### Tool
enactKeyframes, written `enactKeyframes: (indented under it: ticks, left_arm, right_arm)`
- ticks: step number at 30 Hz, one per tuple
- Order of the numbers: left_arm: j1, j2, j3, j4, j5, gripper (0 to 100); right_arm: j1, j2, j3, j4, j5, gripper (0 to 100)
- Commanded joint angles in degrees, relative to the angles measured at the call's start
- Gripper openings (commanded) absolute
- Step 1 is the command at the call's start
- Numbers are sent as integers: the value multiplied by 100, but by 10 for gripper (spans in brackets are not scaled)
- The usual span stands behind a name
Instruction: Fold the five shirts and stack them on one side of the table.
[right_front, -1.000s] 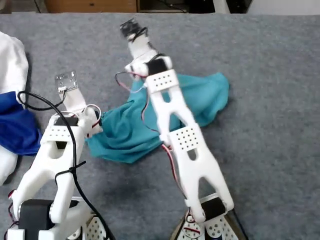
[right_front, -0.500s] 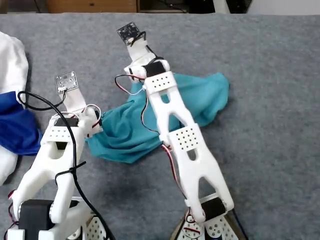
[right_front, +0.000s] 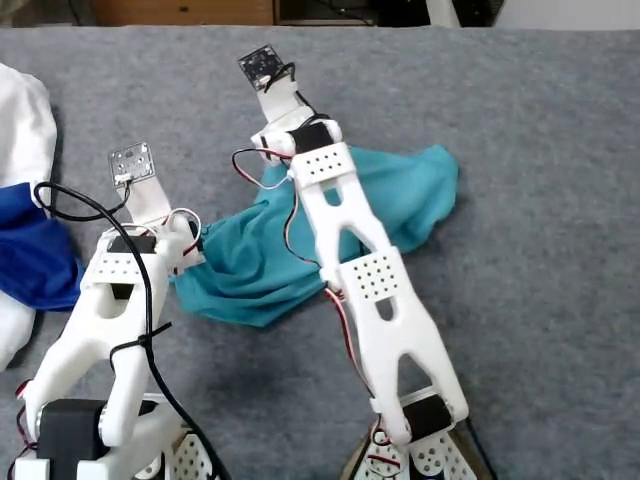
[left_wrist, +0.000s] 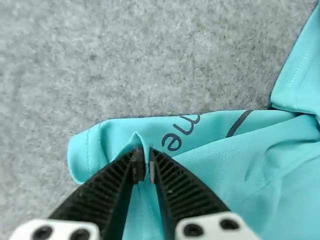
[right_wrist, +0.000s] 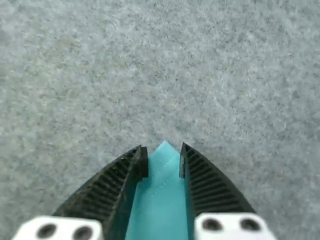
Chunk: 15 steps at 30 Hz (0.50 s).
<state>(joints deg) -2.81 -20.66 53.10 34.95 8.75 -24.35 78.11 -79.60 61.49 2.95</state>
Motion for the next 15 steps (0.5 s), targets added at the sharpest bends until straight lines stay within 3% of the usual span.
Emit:
enactKeyframes:
  ticks: [1, 5, 15]
  left_arm:
    - [-44, -31, -18, -62, 18, 20]
    - [-44, -31, -18, -62, 18, 20]
    - [-70, -31, -18, -79, 18, 20]
  right_arm:
    - [154, -84, -40, 97, -44, 111]
    - [268, -84, -57, 176, -9, 2]
    - [303, -92, -171, 466, -26, 5]
